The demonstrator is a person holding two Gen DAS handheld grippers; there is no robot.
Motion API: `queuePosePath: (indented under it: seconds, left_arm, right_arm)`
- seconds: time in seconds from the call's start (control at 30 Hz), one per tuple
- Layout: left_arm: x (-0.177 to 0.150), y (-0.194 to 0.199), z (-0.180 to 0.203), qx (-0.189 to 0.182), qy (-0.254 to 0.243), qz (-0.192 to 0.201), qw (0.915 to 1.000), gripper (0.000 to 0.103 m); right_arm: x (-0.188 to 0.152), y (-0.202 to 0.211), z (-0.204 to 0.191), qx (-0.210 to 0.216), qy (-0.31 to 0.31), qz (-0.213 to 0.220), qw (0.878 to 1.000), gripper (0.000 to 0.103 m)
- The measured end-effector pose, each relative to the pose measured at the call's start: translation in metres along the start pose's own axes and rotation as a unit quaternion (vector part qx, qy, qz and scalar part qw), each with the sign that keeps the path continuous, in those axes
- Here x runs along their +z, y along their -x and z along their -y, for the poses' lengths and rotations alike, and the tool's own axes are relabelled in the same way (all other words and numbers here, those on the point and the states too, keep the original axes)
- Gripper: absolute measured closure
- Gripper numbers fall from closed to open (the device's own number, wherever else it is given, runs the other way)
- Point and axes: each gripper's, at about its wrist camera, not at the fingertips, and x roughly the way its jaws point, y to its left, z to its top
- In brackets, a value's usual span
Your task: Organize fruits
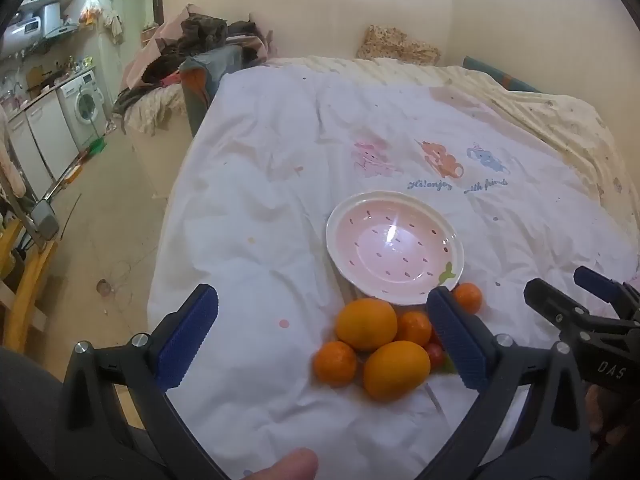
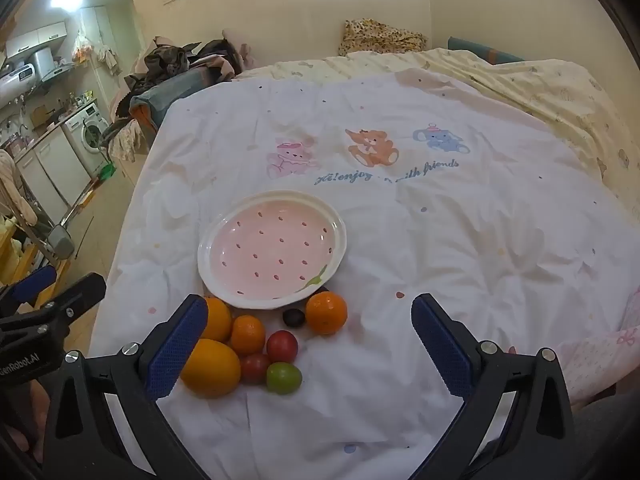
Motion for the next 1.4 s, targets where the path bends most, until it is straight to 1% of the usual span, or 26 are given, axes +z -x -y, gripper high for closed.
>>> queuePosePath:
  seconds: [0.07, 0.1, 0.17, 0.23, 0.4, 0.43, 0.93, 1.4]
  left_arm:
    - [0.0015, -0.0008, -0.0027, -0.006, 0.006, -0.003, 1.0, 0.0]
    - [-0.0002, 0.0017, -0.0002, 0.008, -0.008, 0.012, 0.9999, 0.0]
    - [0.001, -0.003, -0.0018, 0.011, -0.01, 0.008, 0.9999, 0.0]
    - [0.0014, -0.0034, -0.0008, 0.011, -0.01, 0.008, 0.9999, 0.0]
    - [0.0007, -0.0017, -0.001, 0.012, -0.011, 0.009, 0.9998, 0.0]
    - [0.0011, -0.0016, -0.0011, 0.012, -0.01, 0.009, 0.9998, 0.0]
    - [0.0008, 0.0002, 0.0056, 0.012, -0.015, 0.011, 0.9998, 0.0]
    - [-0.0011, -0.0005, 0.0041, 0.012, -0.01, 0.009, 0.9998, 0.0]
  right_arm:
    - [0.0001, -0.0017, 0.0021, -0.001, 0.004, -0.001, 1.0, 0.0]
    - [0.0004, -0.0032, 0.0042, -0.002, 0.005, -0.002, 1.0, 0.0]
    - [0.0013, 0.0001, 0.0071, 0.001, 0.001, 0.001, 1.0, 0.0]
    - [-0.0002, -0.0007, 0.0, -0.007, 0.009, 0.0, 1.0, 0.0]
    - [-0.0043, -0.0049, 0.0014, 0.0, -0.004, -0.002, 1.0, 0.0]
    - [-0.0008, -0.0032, 0.0032, 0.003, -0.007, -0.004, 1.0, 0.0]
    - [-0.0019, -0.0042, 0.0039, 0.003, -0.009, -0.006, 1.0, 0.0]
    - [-0.0016, -0.0047, 0.0045, 0.003, -0.01, -0.008, 1.0, 0.0]
